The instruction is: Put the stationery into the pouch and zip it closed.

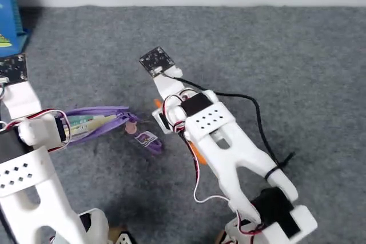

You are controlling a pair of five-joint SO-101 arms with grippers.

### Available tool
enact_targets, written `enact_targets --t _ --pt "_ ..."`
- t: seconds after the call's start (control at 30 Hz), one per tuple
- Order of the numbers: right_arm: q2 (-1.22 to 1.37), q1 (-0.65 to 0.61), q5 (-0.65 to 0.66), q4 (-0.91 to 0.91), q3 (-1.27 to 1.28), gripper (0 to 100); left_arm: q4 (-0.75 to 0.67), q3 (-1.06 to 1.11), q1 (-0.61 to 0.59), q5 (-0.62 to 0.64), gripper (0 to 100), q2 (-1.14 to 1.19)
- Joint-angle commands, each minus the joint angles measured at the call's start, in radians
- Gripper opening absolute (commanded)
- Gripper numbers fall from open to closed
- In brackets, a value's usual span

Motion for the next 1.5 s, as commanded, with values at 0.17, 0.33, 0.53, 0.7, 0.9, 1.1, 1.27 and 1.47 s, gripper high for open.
enact_targets --t 0.17,0.33,0.53,0.7,0.9,1.1,1.27,1.47 --pt "0.045 0.097 0.097 0.090 0.032 0.9 0.006 0.002 0.008 0.011 1 0.006" --pt "0.188 0.113 0.130 0.039 0.032 0.9 0.006 0.002 0.008 0.011 1 0.006" --pt "0.295 0.110 0.149 -0.053 0.031 1.0 0.006 0.002 0.008 0.008 1 0.006" --pt "0.305 0.107 0.149 -0.081 0.031 2.0 0.006 0.002 0.008 0.008 1 0.006" --pt "0.305 0.107 0.149 -0.079 0.031 8.5 0.006 0.002 0.011 0.008 1 0.006" --pt "0.295 0.101 0.149 -0.074 0.031 1.0 0.006 0.002 0.009 0.009 1 0.006" --pt "0.176 0.104 0.147 -0.019 0.037 0.8 0.006 0.002 0.009 0.009 1 0.006" --pt "-0.136 0.077 0.101 0.127 0.032 0.8 0.006 0.002 0.012 0.009 1 0.006"
